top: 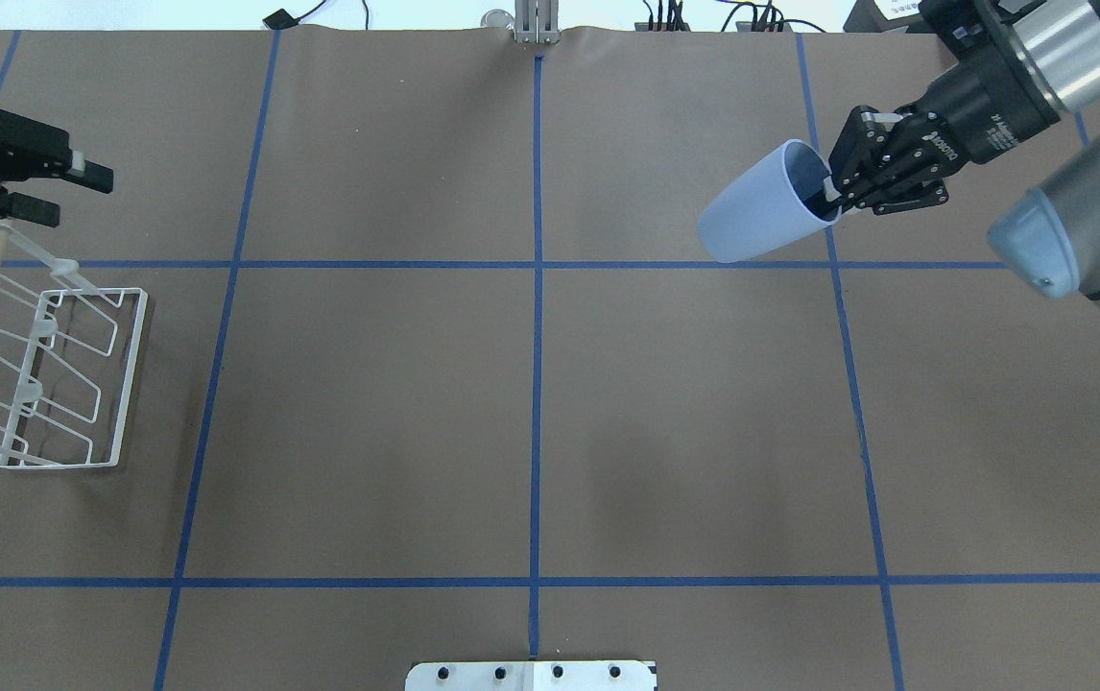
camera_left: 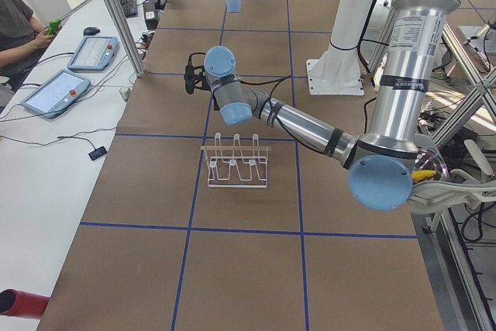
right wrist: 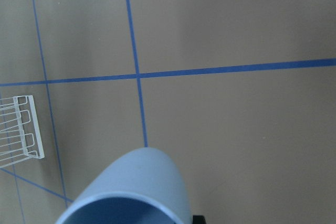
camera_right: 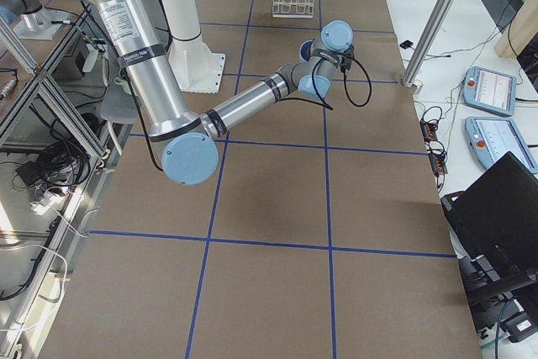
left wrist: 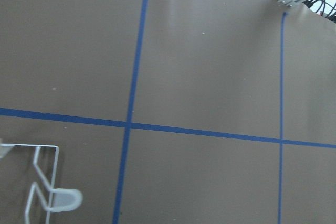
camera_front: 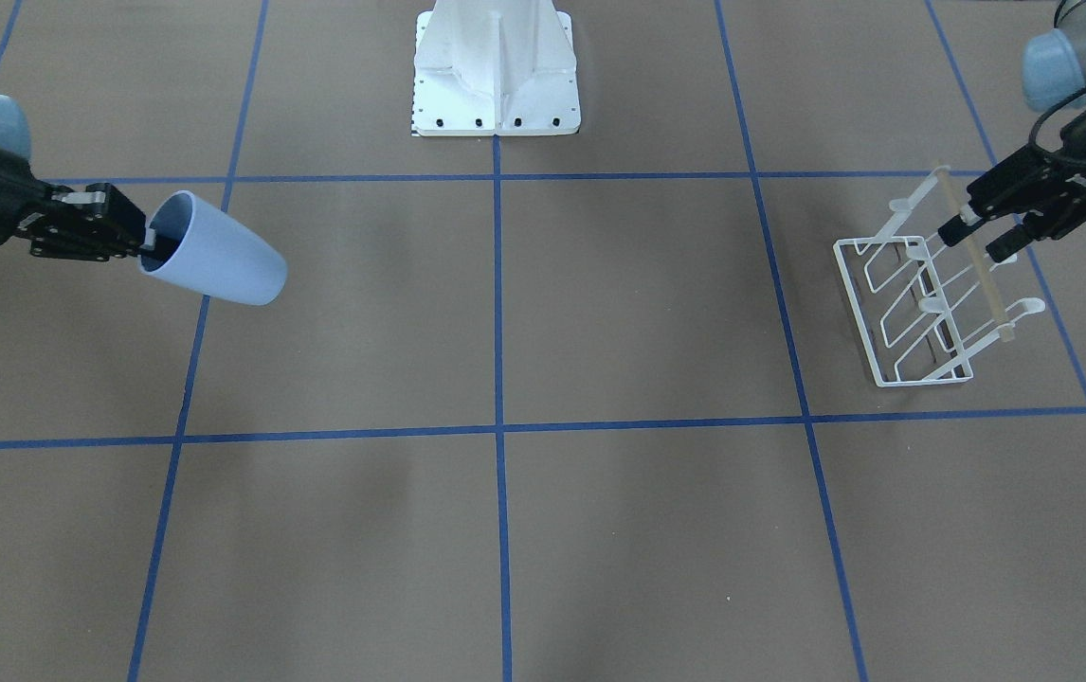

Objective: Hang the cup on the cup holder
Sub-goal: 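Lift the cup with the right gripper toward the center while the left gripper approaches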

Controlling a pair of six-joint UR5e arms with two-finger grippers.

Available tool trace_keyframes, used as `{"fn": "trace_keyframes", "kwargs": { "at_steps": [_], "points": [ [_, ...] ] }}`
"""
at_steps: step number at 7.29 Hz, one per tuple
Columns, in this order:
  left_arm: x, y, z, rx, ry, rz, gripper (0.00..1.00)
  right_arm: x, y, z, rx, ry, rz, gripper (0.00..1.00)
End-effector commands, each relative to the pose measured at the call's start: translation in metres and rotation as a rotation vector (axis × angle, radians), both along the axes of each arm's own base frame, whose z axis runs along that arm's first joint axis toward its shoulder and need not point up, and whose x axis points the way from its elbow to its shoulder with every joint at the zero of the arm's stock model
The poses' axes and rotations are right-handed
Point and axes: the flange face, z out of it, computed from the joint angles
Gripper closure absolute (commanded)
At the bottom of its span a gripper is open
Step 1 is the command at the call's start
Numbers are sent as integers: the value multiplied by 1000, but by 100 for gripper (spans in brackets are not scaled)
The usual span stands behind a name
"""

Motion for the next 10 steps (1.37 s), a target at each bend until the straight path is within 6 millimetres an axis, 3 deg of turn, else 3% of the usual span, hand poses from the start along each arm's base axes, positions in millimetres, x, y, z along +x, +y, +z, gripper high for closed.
{"fn": "trace_keyframes", "kwargs": {
  "at_steps": [1, 3, 5, 7, 10],
  "points": [
    [42, 7, -54, -30, 101, 46, 3, -38, 25, -36, 57, -41, -58, 100],
    [82, 17, -83, -47, 161, 24, 3, -80, 53, -49, 134, -107, 36, 100],
    [112, 27, -100, -84, 188, 38, 3, -109, 79, -57, -54, -242, 170, 100],
    [129, 41, -108, -146, 261, 76, 2, -110, 91, -65, -197, -352, 181, 100],
    [183, 67, -105, -206, 578, 152, 2, -110, 108, -70, -237, -497, 102, 100]
  ]
}}
